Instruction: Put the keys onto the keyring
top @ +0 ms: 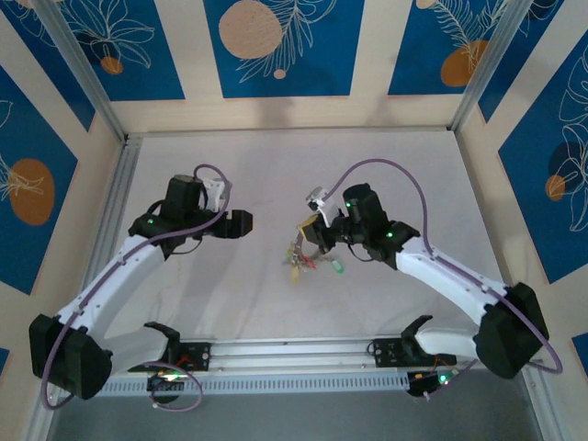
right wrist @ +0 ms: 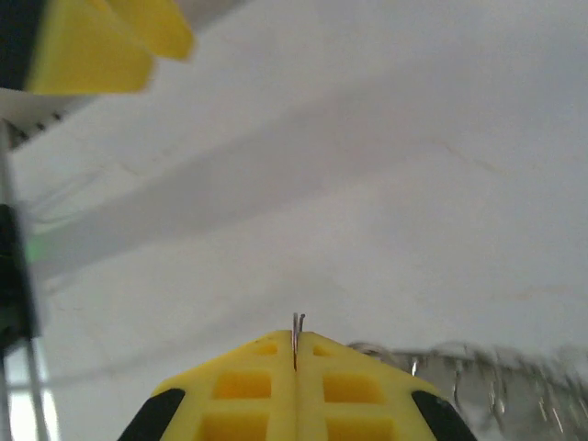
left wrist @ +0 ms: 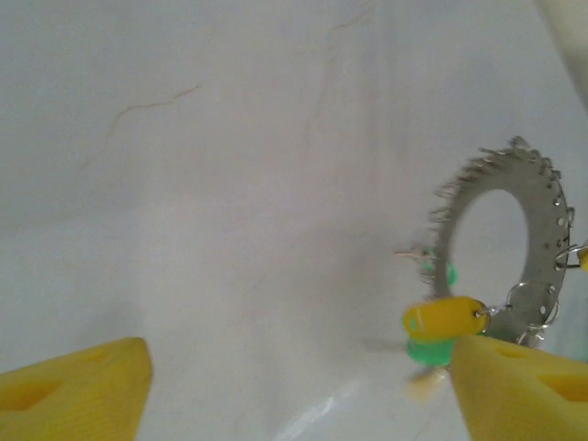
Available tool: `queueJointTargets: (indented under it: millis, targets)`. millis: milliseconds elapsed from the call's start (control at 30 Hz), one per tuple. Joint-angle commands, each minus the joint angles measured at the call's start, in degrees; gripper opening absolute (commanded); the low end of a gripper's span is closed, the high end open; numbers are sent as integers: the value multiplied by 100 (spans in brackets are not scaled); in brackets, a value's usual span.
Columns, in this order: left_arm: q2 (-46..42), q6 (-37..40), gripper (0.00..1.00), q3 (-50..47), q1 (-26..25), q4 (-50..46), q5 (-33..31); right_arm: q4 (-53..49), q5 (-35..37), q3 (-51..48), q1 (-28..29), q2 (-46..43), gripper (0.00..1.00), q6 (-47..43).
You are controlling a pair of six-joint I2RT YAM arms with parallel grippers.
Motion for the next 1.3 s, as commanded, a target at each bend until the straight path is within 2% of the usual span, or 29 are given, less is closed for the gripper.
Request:
queueJointTargets:
  millis: [0, 167, 267, 400, 567, 867, 1267]
  targets:
    - [-389, 289, 74, 174, -134, 352, 887, 208, -946, 120, -38, -486, 0, -208]
    - [-1078, 9, 58, -120, -463, 1796, 2086, 383, -1818, 469, -154, -861, 0, 158]
    - [-1263, -383, 51, -241, -581, 2647, 2622, 677, -2295, 632, -219, -990, 0, 480]
    - [-1201, -641, 47, -144, -724, 3086, 3037, 1024, -2807, 853, -256, -1020, 0, 844]
    - [-1045, -643, 44, 127, -964, 3221, 3142, 1536, -3115, 1002, -273, -1013, 0, 1308]
    - [-808, -701, 38, 471, -1474, 3578, 3161, 2052, -3097, 1022, -282, -974, 0, 1739]
    - [-363, 136, 32, 1082, -1889, 2523, 2618, 1918, -3228, 1074, -283, -989, 0, 1647]
